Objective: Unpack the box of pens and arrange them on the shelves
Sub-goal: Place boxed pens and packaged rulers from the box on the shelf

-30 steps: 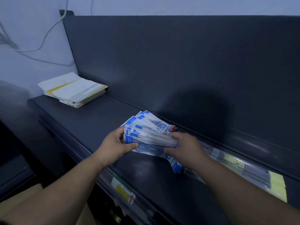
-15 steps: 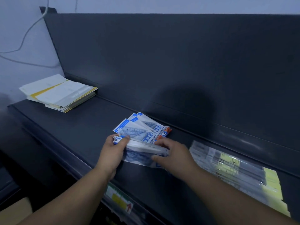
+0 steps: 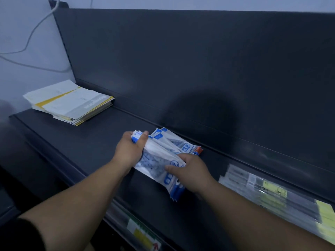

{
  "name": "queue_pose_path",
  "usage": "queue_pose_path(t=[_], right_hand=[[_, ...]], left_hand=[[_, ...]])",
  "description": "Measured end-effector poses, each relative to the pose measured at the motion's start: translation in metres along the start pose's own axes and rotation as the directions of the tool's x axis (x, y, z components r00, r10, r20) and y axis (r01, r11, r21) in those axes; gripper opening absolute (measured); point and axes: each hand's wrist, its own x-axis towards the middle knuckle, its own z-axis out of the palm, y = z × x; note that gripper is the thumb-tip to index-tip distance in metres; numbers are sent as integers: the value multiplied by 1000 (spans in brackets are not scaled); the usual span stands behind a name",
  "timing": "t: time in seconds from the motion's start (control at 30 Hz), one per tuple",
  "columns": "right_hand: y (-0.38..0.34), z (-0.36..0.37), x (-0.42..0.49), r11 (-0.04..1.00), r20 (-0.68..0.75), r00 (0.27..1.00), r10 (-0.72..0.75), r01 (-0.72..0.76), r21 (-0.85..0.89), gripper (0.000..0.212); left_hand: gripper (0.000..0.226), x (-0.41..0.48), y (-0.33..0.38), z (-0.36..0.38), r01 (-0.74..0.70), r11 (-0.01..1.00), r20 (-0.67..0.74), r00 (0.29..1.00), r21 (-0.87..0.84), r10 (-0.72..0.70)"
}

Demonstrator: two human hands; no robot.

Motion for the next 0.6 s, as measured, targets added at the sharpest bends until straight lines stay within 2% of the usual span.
queue_pose_path(t=[0.07,0.1,0.13,0.2,0.27,0.33,0.43,0.53,0.6], right_hand=[[-3,3,14,1000,-4,1000,9,-10,-23,18],[-4,3,19,994,-11,1000,3,-4,-112,23],[-3,3,24,964,-31,999,-19,10,-264,32],[-1,2,27,837,-62,993,-97,48,-545,59],[2,2,25,754,-28,990,-135,85,-651,81],[6,7,25,709,77,991,-113,135,-693,91],[14,19,24,631,174,982,-74,181,-755,93],[12,20,29,661,99,987,-129,160,-733,82],[11,14,43,683,27,989,-149,122,-720,78]], left_hand=[[54,19,4,1,10,999,35,999,44,-12],[61,26,2,3,24,997,70,997,77,-29],[68,31,-1,5,30,991,110,993,132,-45],[81,35,-13,10,18,959,158,985,283,-65],[86,31,-26,13,-29,921,151,988,388,-33],[84,22,-36,15,-94,887,148,989,451,30],[78,8,-38,12,-161,854,157,983,495,95],[75,-11,-38,-1,-219,810,146,975,544,166],[79,-26,-41,-8,-246,769,200,967,589,157]])
